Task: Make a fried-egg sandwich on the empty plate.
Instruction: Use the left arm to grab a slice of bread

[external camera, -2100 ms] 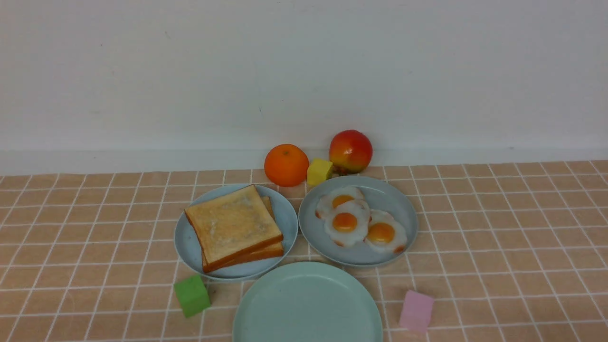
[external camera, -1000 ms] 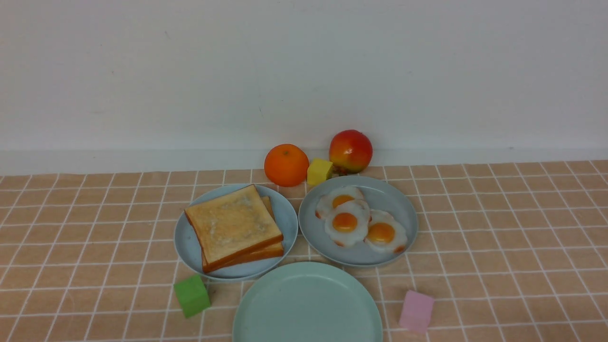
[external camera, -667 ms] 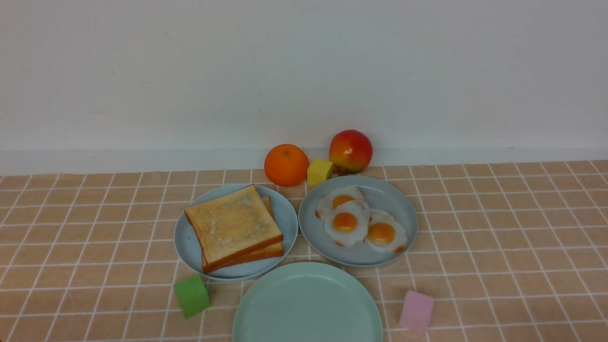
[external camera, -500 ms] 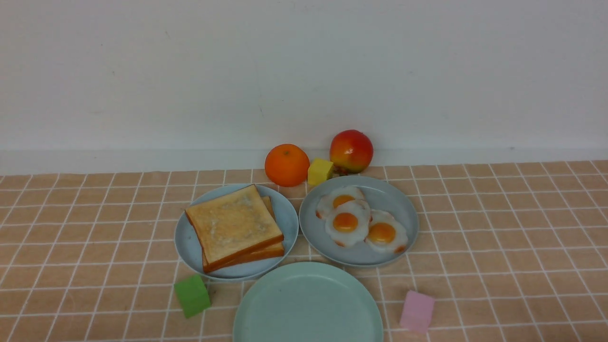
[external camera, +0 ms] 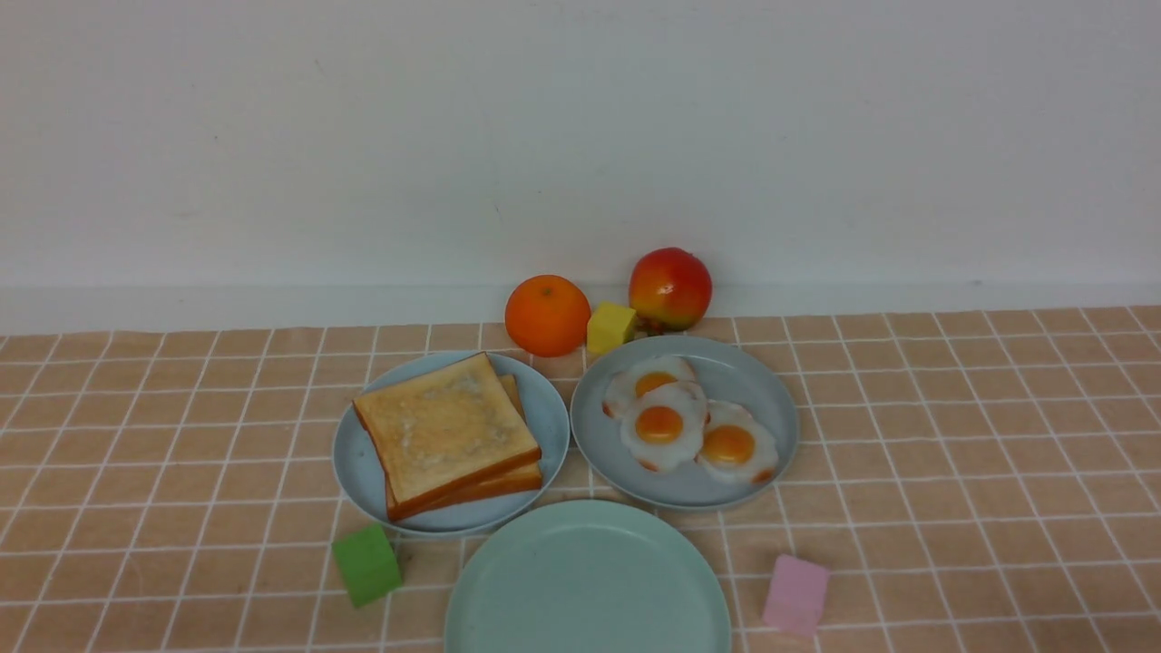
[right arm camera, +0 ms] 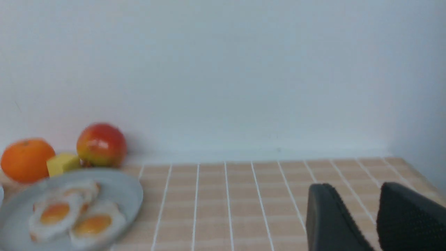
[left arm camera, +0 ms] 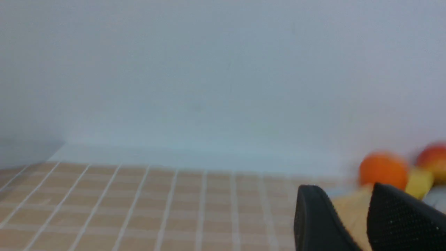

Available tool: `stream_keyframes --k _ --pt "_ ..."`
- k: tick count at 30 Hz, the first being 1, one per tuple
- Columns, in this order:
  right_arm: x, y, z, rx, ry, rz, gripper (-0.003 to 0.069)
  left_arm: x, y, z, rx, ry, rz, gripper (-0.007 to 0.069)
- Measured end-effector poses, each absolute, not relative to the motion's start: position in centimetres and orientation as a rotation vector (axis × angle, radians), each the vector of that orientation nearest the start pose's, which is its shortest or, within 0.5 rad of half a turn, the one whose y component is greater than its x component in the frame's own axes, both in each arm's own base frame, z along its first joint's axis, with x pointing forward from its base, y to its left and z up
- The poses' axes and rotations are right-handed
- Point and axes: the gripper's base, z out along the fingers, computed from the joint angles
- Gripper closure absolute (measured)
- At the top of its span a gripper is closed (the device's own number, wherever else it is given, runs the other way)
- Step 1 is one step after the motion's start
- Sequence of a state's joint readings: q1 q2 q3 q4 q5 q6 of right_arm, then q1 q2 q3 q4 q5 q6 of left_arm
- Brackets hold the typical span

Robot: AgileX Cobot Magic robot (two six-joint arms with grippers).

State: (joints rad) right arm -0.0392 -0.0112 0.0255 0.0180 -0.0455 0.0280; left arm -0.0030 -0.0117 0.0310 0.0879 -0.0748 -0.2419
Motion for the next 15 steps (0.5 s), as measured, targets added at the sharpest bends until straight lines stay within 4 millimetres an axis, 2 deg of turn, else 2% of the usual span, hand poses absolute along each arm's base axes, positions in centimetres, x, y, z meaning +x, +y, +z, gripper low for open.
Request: stream_keyframes --k 5,8,10,12,13,14,15 --pt "4.7 -0.5 23.8 0.216 1.103 0.21 0.0419 4.8 0.1 23.5 -0.352 1.098 -0.523 0.0386" --pt "4.1 -0.5 25.6 0.262 0.993 0.312 0.0419 4.3 0.3 24.7 -0.412 0.95 -0.677 0.0386" --pt "3.7 -0.5 28.2 0.295 0.961 0.399 0.0419 3.9 0.2 26.2 -0.432 0.903 -0.763 0.0386" --pt "3.5 -0.3 31.2 0.315 0.977 0.455 0.0419 3.2 0.0 28.8 -0.409 0.876 -0.799 0.0386" --pt "3.5 -0.2 33.3 0.325 1.001 0.478 0.0419 2.7 -0.1 31.0 -0.38 0.858 -0.813 0.0386" --pt "3.5 -0.2 33.7 0.322 1.007 0.475 0.0419 2.8 -0.2 31.3 -0.381 0.869 -0.812 0.0386" --pt "3.8 -0.1 36.3 0.328 1.046 0.478 0.0419 2.6 -0.3 33.9 -0.369 0.881 -0.823 0.0386"
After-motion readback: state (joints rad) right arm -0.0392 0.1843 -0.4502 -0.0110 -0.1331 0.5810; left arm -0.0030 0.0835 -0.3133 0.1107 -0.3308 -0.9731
